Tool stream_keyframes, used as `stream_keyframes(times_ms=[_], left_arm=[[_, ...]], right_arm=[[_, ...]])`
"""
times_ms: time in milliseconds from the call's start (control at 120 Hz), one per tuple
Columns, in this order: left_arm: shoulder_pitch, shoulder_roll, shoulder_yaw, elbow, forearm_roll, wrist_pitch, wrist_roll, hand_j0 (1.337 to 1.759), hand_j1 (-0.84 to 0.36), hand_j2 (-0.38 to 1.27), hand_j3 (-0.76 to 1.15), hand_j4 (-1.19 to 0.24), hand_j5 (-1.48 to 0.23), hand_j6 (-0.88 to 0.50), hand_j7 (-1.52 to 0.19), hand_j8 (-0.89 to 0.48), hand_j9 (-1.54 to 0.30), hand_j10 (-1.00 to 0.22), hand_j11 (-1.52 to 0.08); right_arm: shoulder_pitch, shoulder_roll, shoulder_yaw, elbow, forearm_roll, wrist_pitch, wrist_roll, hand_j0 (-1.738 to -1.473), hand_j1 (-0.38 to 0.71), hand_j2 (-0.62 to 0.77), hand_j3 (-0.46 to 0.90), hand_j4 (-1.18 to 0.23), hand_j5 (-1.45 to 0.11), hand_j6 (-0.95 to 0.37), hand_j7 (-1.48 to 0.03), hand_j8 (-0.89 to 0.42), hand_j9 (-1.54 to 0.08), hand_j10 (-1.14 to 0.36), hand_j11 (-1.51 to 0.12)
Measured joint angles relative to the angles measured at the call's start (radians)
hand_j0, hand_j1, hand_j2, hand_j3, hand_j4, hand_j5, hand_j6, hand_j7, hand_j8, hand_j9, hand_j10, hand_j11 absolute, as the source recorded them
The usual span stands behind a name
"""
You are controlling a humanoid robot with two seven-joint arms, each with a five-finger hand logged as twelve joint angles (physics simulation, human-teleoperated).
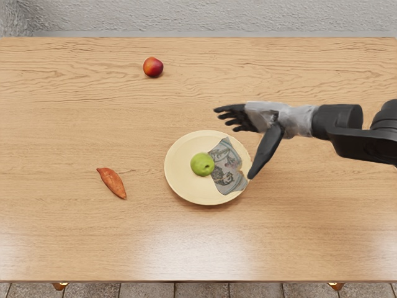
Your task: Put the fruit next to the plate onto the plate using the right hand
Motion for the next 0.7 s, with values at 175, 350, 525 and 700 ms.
stream_keyframes(times_ms=[175,350,525,700], left_arm=[[0.000,0.000,0.000,0.000,0.000,0.000,0.000,1.658,0.35,0.00,0.00,0.00,0.00,0.00,0.00,0.00,0.00,0.00,0.00],[0.000,0.000,0.000,0.000,0.000,0.000,0.000,1.658,0.35,0.00,0.00,0.00,0.00,0.00,0.00,0.00,0.00,0.00,0.00],[0.000,0.000,0.000,0.000,-0.001,0.000,0.000,1.658,0.35,0.00,0.00,0.00,0.00,0.00,0.00,0.00,0.00,0.00,0.00],[-0.002,0.000,0.000,0.000,0.000,0.000,0.000,1.658,0.35,0.00,0.00,0.00,0.00,0.00,0.00,0.00,0.00,0.00,0.00]], right_arm=[[-0.184,-0.027,0.263,-0.009,0.071,0.134,0.000,-1.658,-0.31,0.00,0.00,-0.03,-0.04,-0.03,-0.04,-0.03,-0.04,-0.03,-0.04],[-0.341,-0.028,0.488,-0.059,0.205,0.159,0.000,-1.658,-0.32,0.00,0.00,-0.03,-0.04,-0.03,-0.04,-0.03,-0.04,-0.03,-0.04],[-0.421,-0.026,0.599,-0.192,0.400,0.164,0.000,-1.658,-0.32,0.00,0.00,-0.03,-0.04,-0.03,-0.04,-0.03,-0.04,-0.03,-0.04],[-0.465,-0.026,0.628,-0.303,0.555,0.165,0.000,-1.658,-0.32,0.00,0.00,-0.03,-0.03,-0.02,-0.03,-0.02,-0.03,-0.02,-0.03]])
